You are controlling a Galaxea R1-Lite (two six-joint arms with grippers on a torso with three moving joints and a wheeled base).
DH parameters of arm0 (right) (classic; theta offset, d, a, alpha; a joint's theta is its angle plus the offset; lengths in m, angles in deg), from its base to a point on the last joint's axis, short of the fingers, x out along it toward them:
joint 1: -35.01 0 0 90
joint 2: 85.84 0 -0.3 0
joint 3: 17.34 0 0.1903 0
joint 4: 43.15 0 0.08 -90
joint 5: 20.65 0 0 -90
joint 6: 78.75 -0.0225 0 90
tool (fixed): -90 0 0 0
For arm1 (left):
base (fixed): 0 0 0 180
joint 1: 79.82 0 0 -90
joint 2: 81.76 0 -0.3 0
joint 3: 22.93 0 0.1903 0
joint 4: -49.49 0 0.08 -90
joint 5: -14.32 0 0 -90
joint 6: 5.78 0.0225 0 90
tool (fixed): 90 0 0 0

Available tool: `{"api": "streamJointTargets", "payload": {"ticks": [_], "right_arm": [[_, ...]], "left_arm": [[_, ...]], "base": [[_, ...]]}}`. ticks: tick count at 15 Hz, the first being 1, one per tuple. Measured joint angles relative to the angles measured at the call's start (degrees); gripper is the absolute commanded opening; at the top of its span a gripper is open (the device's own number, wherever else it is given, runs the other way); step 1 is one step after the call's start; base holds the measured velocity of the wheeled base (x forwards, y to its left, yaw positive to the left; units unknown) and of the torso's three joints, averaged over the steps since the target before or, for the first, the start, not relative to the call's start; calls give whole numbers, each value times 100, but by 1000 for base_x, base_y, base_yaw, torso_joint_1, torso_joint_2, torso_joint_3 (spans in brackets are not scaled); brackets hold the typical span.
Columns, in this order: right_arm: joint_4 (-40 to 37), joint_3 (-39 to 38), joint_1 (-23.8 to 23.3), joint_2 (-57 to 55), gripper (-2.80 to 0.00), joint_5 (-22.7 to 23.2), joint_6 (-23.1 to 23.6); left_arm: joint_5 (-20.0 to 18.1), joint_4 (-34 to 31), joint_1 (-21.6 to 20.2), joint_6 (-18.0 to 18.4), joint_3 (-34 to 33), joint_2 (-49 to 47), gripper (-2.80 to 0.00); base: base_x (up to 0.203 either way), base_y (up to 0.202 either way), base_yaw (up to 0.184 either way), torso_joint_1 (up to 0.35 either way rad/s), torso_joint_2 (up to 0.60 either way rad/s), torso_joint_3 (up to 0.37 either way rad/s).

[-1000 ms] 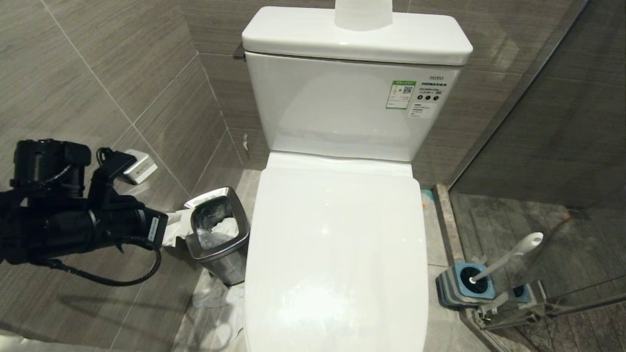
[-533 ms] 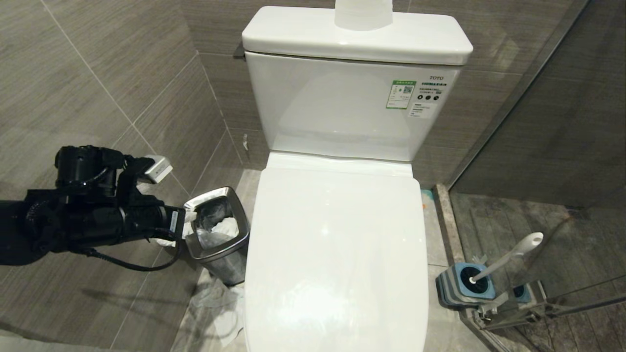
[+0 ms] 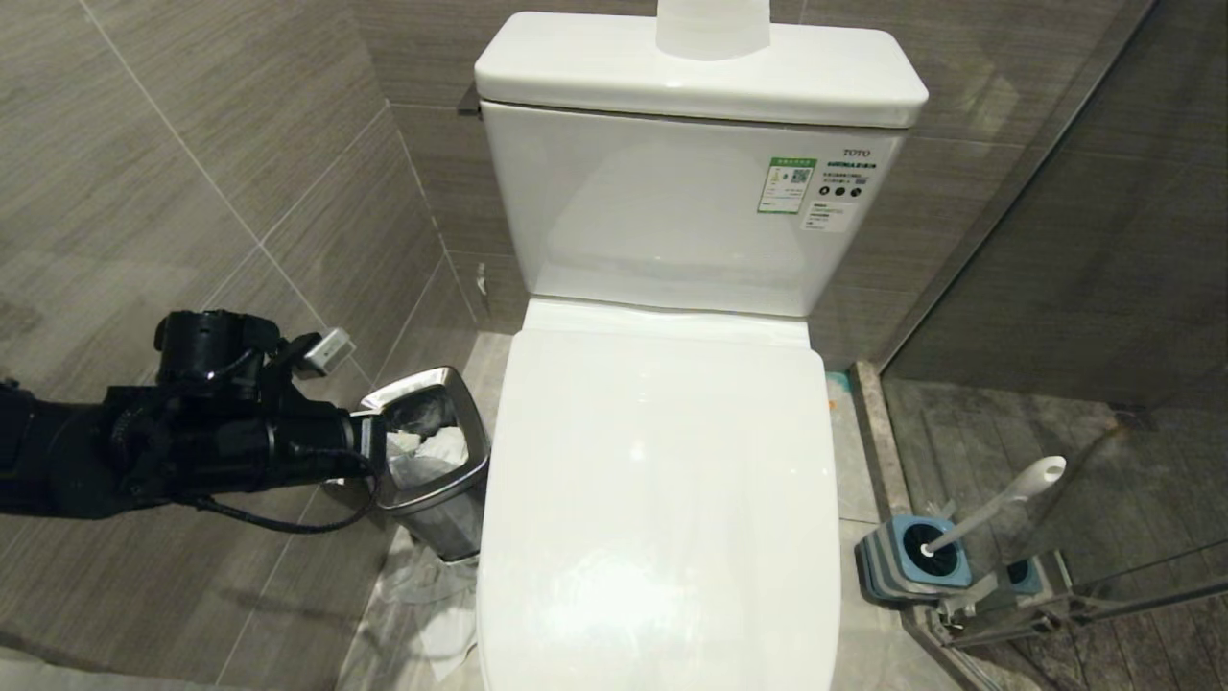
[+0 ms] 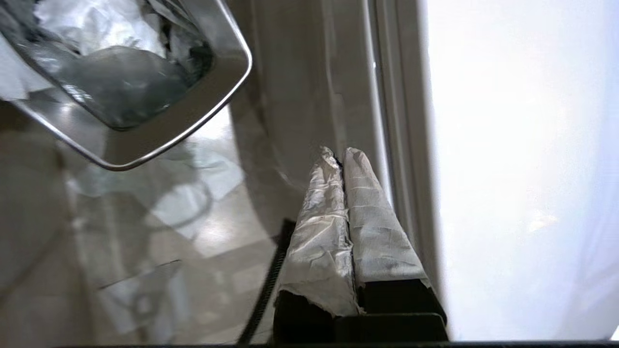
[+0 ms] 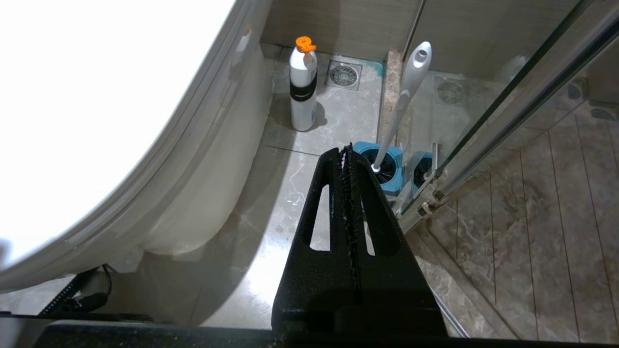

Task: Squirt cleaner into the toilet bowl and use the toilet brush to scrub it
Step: Use the left hand to lift the toilet lid slightly

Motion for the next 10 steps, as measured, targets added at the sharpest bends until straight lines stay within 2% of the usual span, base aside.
{"api": "streamJointTargets", "payload": {"ticks": [3,5,7,9,10], "right_arm": [[1,0,0,2,-280,3,3],[2,0,0,2,-280,2,2],[1,0,0,1,-280,0,1],[2,0,0,0,-280,-2,4],[0,0,0,2,-280,1,2]], "left_arm": [[-40,1145,-22,-654,-67,-438,-280],[-63,2133,-182,-890,-180,-859,-280],[-330,2830,-395,-1339,-246,-1162,-280],[-741,2878,-511,-1828,-298,-1184,-280],[-804,2811,-551,-1912,-330,-1154,-280]], "base": [[0,0,0,0,0,0],[0,0,0,0,0,0],[0,0,0,0,0,0],[0,0,0,0,0,0],[0,0,0,0,0,0]]}}
